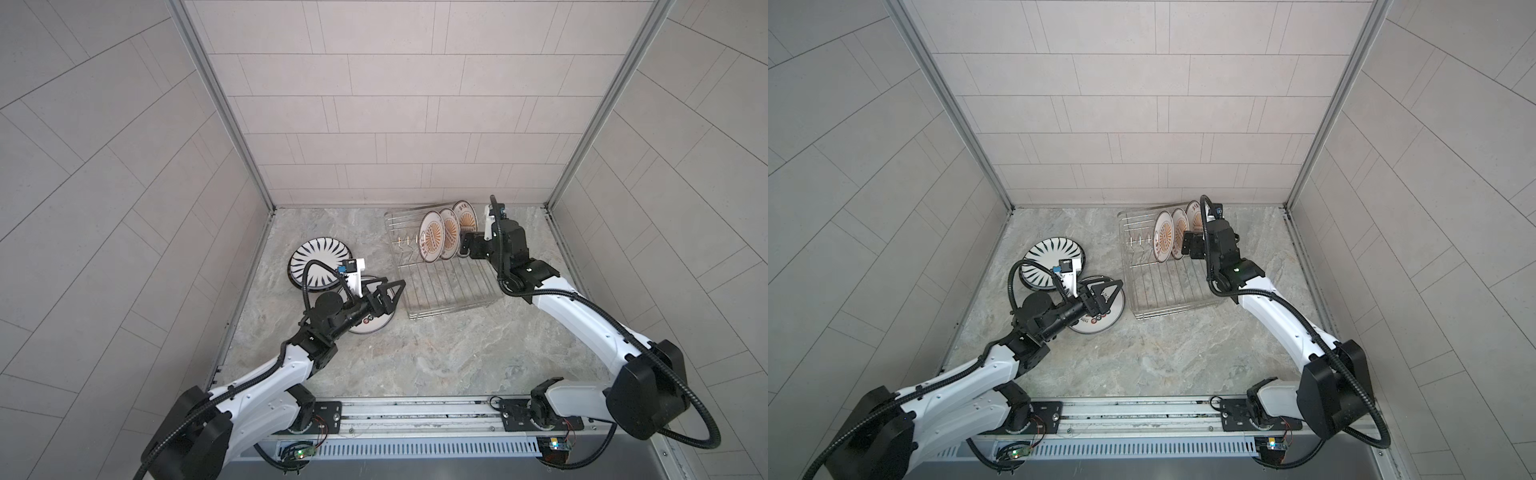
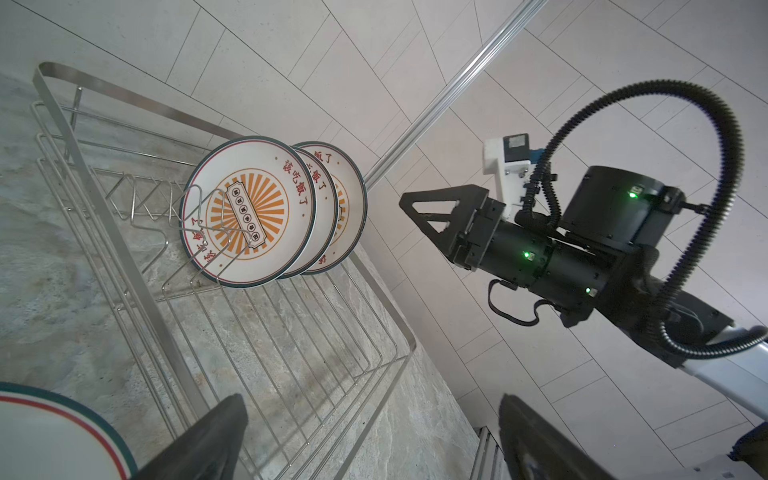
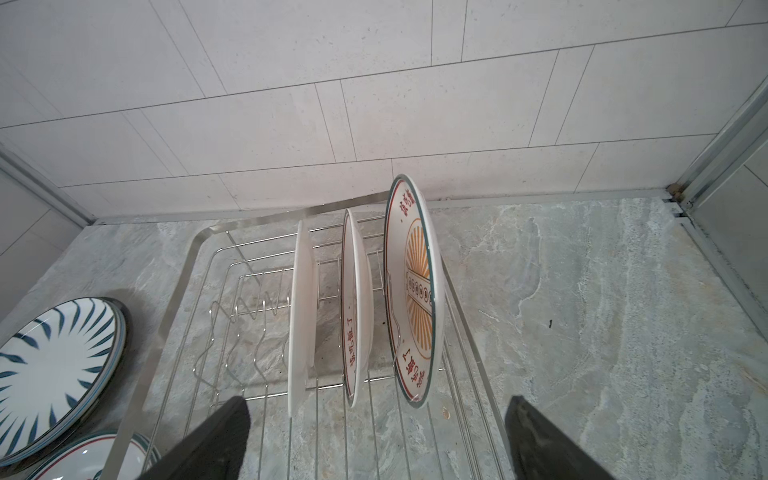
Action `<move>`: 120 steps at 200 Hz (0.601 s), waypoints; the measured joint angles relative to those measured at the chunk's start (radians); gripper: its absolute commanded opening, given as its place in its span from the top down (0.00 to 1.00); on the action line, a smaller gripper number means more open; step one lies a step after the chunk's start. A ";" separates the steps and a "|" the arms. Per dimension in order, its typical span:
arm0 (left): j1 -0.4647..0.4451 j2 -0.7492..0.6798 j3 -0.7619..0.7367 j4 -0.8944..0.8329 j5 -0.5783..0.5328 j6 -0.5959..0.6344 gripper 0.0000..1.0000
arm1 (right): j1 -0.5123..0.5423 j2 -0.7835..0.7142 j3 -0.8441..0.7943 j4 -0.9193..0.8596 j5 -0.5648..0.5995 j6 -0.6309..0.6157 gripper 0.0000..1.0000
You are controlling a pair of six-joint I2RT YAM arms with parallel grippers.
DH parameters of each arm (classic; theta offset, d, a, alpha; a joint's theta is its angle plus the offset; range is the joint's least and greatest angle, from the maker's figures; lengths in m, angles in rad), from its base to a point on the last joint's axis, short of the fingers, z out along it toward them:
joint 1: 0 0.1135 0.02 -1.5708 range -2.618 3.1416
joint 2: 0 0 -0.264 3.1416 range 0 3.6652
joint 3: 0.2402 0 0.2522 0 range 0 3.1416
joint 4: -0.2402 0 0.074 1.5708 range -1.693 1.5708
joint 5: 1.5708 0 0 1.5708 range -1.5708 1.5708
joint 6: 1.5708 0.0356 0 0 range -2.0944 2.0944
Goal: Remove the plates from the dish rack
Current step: 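Reach the right gripper to the nearest sunburst plate in the rack while the left rises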
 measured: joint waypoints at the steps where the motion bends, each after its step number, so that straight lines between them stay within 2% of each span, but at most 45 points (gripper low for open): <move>1: 0.000 0.000 0.000 0.000 0.001 0.000 0.00 | -0.002 0.005 0.003 -0.001 -0.001 0.000 0.05; 21: -0.006 0.003 0.009 0.009 0.006 0.023 0.00 | -0.023 0.081 0.056 -0.023 0.008 -0.008 0.12; 51: -0.013 -0.015 0.010 0.014 0.002 0.045 0.00 | -0.030 0.179 0.135 -0.063 0.068 -0.033 0.36; 63: -0.017 -0.020 0.010 0.014 0.001 0.050 0.00 | -0.030 0.214 0.173 -0.085 0.097 -0.045 0.41; 75: -0.019 -0.023 0.010 0.014 0.001 0.053 0.00 | -0.030 0.247 0.209 -0.106 0.124 -0.060 0.52; 92: -0.025 -0.026 0.010 0.014 0.001 0.055 0.00 | -0.030 0.286 0.251 -0.127 0.157 -0.071 0.60; 110: -0.028 -0.032 0.010 0.014 0.001 0.055 0.00 | -0.030 0.321 0.287 -0.151 0.188 -0.081 0.63; 120: -0.028 -0.038 0.008 0.014 0.000 0.055 0.00 | -0.030 0.340 0.304 -0.160 0.206 -0.087 0.69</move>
